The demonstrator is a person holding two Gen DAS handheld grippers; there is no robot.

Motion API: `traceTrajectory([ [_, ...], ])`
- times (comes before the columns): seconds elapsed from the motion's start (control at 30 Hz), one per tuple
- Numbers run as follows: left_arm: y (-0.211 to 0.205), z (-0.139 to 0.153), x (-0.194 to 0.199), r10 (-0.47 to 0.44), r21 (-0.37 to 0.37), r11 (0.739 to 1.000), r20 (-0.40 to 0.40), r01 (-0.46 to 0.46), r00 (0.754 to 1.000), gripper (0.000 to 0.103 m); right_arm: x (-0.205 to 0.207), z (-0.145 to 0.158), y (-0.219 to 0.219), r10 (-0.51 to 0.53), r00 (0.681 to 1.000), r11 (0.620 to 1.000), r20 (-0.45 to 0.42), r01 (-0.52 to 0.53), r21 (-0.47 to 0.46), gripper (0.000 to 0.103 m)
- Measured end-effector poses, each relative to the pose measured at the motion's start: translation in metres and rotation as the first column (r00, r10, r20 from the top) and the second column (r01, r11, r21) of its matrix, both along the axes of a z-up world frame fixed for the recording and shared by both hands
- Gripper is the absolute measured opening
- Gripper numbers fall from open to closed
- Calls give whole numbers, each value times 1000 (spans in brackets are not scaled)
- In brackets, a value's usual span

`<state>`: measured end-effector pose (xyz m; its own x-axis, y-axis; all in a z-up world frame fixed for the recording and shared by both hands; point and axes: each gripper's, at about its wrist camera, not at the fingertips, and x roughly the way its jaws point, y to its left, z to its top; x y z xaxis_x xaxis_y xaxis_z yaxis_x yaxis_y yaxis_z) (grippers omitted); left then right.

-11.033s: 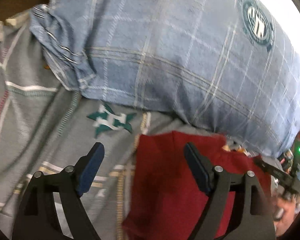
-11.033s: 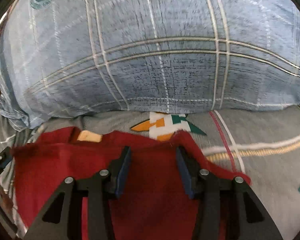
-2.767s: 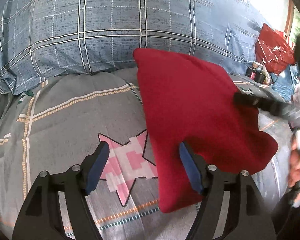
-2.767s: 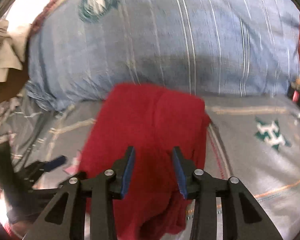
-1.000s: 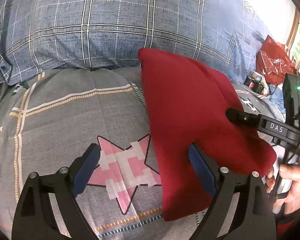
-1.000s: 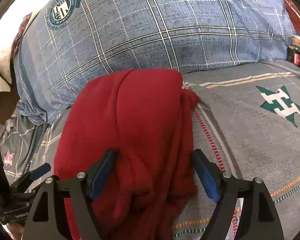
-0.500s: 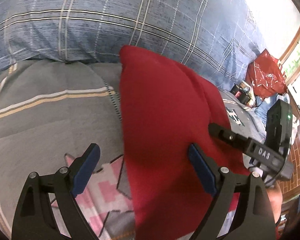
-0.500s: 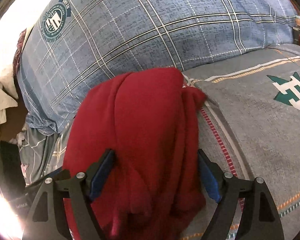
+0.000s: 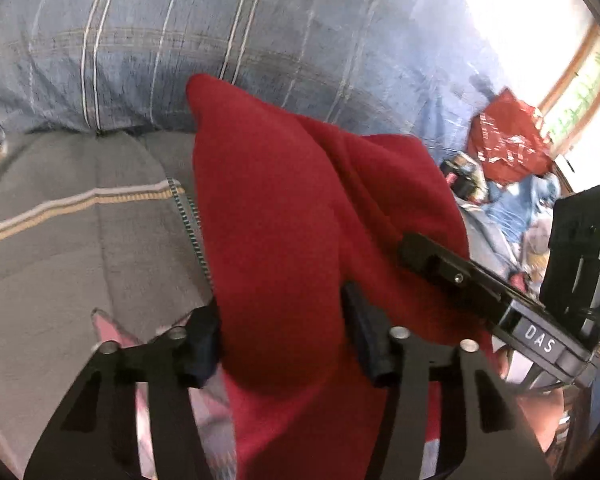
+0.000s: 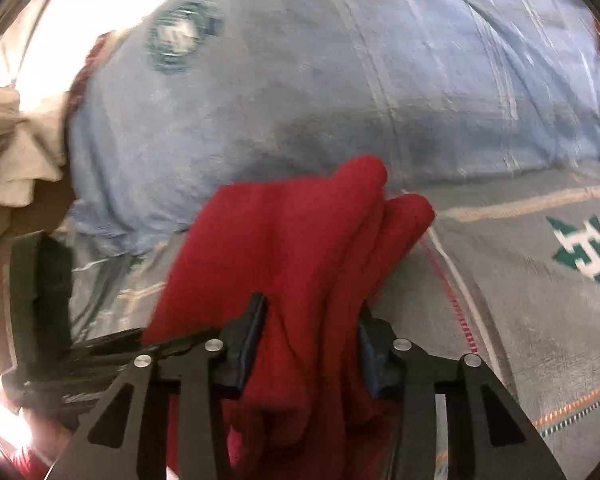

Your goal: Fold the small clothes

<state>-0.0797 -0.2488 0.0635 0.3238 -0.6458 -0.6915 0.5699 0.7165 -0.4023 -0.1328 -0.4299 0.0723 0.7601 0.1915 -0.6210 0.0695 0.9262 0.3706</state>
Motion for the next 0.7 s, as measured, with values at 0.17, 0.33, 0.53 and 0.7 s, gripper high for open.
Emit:
traceTrajectory([
  [0.17, 47, 27, -38, 26, 39, 999, 68, -29, 997, 51, -28, 19, 35, 112, 994, 993, 18, -113, 19, 42],
  [0.33, 91, -4, -57, 128, 100, 987, -8, -126, 992, 54, -32, -5, 47, 165, 983, 980, -82, -154, 123, 50],
  [0.53, 104, -14, -65, 221, 131, 965, 59, -227, 973, 66, -56, 19, 63, 149, 986, 987, -72, -152, -49, 52],
  [0.7, 107, -5, -59, 279, 143, 942, 163, -302, 946, 72, -66, 29, 121, 307, 950, 935, -53, -312, -168, 46],
])
